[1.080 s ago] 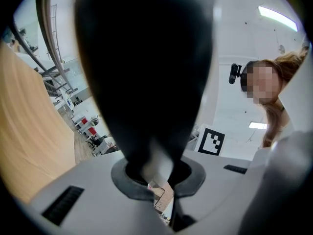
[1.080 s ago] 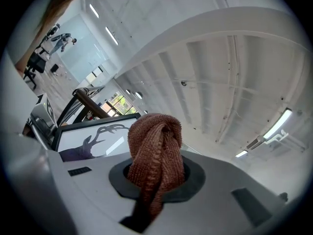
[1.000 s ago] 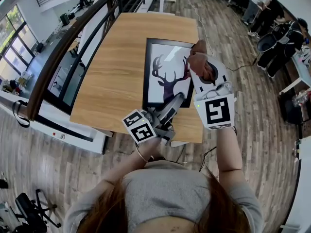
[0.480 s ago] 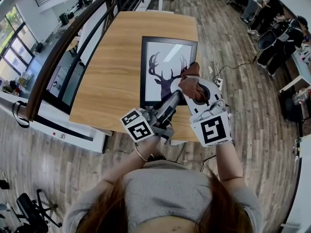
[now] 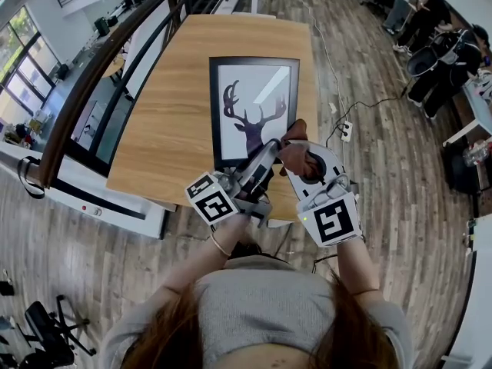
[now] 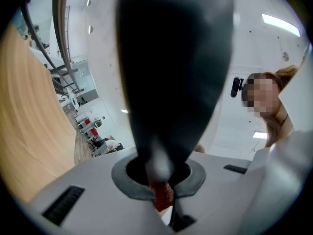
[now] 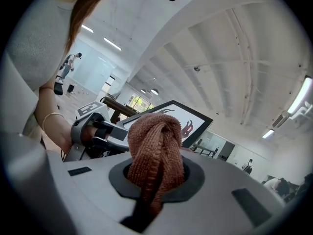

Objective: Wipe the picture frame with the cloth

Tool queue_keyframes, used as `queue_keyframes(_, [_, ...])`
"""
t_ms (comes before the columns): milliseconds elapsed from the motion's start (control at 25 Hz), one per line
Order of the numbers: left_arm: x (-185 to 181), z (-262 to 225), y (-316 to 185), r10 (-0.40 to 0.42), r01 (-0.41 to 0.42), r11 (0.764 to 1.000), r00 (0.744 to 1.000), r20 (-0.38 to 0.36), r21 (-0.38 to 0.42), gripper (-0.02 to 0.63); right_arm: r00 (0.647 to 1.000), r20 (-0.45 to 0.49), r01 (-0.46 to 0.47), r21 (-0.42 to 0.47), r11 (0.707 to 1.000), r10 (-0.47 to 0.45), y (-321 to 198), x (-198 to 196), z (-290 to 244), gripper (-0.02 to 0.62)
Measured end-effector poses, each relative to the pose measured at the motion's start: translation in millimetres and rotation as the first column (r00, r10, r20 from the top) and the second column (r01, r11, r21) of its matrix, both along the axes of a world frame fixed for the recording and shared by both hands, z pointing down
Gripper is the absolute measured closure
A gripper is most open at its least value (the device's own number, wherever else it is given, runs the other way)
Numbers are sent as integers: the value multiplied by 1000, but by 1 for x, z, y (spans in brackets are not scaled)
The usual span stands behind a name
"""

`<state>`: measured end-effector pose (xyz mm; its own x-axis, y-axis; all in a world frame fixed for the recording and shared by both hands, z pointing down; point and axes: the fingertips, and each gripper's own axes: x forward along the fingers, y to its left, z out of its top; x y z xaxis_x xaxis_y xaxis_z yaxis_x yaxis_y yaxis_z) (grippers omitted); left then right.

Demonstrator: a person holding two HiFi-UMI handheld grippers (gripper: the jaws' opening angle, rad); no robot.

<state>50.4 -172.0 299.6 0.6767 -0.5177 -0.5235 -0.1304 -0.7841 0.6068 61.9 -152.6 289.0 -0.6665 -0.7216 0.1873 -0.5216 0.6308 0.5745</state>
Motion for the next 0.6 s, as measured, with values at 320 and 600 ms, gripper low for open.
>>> queue_keyframes(320, [3,0,0,-12,12,1000,1000,-2,-24,577,997,-13,73,-87,994,-74,21,-1,25,549])
queue_keyframes(600, [0,29,24,-28,28,999,1000,5,-39,577,994,-9,110,-128,986,-112,58,-4,65,549])
